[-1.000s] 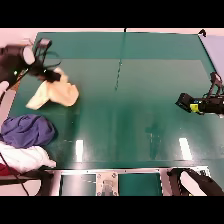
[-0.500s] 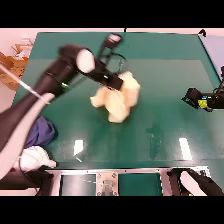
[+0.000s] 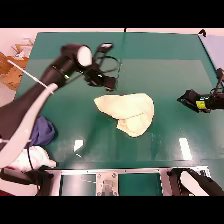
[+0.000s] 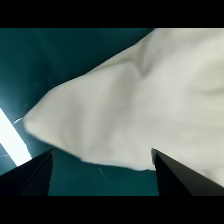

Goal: Fold the shirts.

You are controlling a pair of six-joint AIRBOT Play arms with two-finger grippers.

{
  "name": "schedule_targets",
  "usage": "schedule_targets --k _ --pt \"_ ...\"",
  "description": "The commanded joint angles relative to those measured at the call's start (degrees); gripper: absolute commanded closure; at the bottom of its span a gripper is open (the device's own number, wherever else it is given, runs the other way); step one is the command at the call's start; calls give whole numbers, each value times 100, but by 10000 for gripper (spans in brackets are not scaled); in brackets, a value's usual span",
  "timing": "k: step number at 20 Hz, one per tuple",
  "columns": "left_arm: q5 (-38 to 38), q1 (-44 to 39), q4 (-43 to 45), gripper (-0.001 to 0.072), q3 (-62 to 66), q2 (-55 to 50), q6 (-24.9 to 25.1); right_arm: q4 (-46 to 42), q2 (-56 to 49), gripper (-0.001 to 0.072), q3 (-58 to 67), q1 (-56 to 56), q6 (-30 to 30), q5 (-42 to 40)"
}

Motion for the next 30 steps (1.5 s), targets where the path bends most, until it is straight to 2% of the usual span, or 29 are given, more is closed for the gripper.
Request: schedule_targets --k 1,4,8,11,14,15,16,17,18,19,20,22,25,30 --pt "-881 953 -39 -4 -205 -24 -24 24 -656 303 -9 -2 0 190" --pt "-249 1403 -675 -3 -1182 -24 63 533 -1447 324 -61 -2 -332 153" --pt "1504 1379 -2496 -3 -2365 -258 907 1823 -2334 324 -61 -2 -1364 -63" --pt "1989 1217 -3644 -2 -2485 -695 1486 2446 -2806 324 -61 55 -1880 -208" --pt "2409 1034 -3960 0 -2479 -960 1740 2826 -3154 324 -59 179 -2175 -428" --pt "2507 1012 -3965 74 -2479 -999 1738 3056 -3254 324 -57 208 -2337 -437" --pt "2599 1012 -3974 220 -2479 -1001 1738 3292 -3346 326 -52 245 -2476 -439" --pt "2658 1032 -4017 378 -2448 -999 1740 3504 -3418 392 -50 295 -2623 -444" --pt "2647 1071 -4048 595 -2371 -997 1744 3652 -3460 478 -48 345 -2754 -446" --pt "2597 1117 -4070 682 -2253 -979 1834 3759 -3471 567 -35 402 -2848 -444" --pt "2490 1165 -4087 683 -2074 -949 2002 3823 -3469 695 7 433 -2951 -433" --pt "1923 1292 -3989 684 -1453 -942 2144 3836 -3456 699 223 426 -3064 -282" --pt "1156 1449 -3639 685 -442 -658 2103 3840 -3134 699 929 258 -3036 439" --pt "485 1471 -3005 684 1095 621 1624 3838 -1478 699 2638 -85 -2577 1126"
